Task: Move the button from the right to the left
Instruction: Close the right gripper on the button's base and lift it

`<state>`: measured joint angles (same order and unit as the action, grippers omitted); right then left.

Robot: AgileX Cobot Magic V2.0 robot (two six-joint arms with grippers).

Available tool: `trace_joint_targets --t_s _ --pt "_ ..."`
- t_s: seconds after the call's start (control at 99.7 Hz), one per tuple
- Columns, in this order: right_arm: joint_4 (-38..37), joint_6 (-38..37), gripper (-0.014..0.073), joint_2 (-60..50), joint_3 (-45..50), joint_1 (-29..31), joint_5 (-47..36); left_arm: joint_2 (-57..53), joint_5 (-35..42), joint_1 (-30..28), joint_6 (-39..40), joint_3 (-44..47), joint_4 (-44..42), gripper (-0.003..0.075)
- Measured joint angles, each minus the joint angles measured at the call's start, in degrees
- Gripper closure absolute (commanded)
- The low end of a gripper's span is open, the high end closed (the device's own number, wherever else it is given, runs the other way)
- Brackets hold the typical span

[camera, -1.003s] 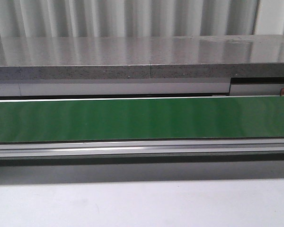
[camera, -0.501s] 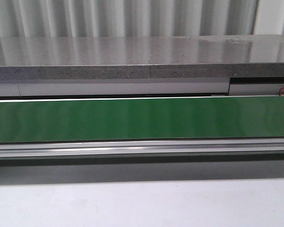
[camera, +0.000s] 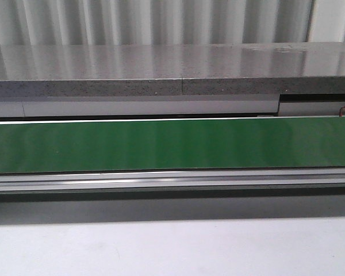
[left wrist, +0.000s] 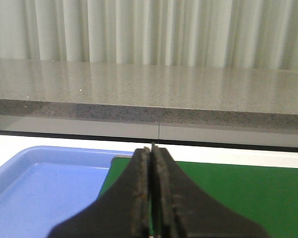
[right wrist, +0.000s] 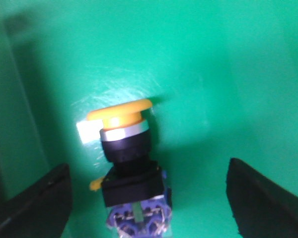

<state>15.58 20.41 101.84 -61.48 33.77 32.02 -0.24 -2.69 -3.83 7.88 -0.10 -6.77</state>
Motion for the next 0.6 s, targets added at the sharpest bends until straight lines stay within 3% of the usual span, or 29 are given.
trace_joint_targets --t_s 0.201,0.271,0.441,0.602 --pt "0.0 0.0 -0.0014 3.04 -0.1 0.0 -1.65 0.0 0.0 0.0 0.0 0.0 0.0 0.074" --pt "0.14 0.0 0.0054 3.88 -0.1 0.0 -1.9 0.0 0.0 0.0 0.0 0.0 0.0 0.074" --pt "0.5 0.13 0.0316 4.8 -0.35 0.0 -2.24 0.0 0.0 0.0 0.0 0.0 0.0 0.074" --pt "1.2 0.13 0.0338 4.52 -1.14 0.0 -1.38 0.0 0.0 0.0 0.0 0.0 0.0 0.074"
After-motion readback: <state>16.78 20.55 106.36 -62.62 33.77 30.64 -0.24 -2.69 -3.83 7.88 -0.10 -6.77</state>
